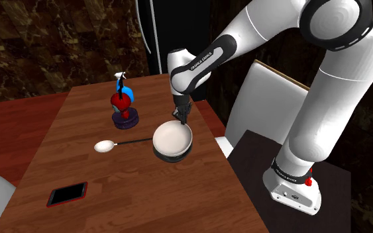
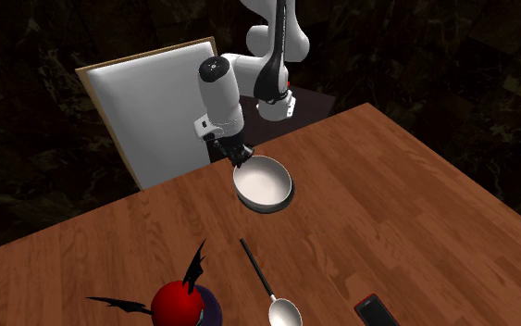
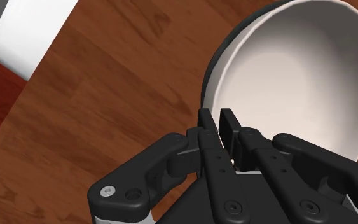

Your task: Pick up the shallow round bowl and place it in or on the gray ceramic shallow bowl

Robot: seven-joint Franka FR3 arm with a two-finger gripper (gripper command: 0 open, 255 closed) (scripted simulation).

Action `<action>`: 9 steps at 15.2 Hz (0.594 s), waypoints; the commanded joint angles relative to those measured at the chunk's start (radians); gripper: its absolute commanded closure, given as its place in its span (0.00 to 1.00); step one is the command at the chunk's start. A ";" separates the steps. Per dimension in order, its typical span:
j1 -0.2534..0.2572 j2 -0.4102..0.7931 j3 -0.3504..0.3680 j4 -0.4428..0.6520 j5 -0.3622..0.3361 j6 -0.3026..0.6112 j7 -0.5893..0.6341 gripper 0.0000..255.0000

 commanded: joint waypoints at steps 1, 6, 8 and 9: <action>0.006 0.008 0.006 -0.007 0.004 -0.002 -0.002 1.00; 0.002 0.005 0.003 -0.008 0.004 -0.004 -0.008 0.00; 0.004 -0.010 0.005 0.009 0.005 -0.036 -0.003 0.00; 0.003 -0.027 0.004 0.027 0.006 -0.070 -0.004 0.00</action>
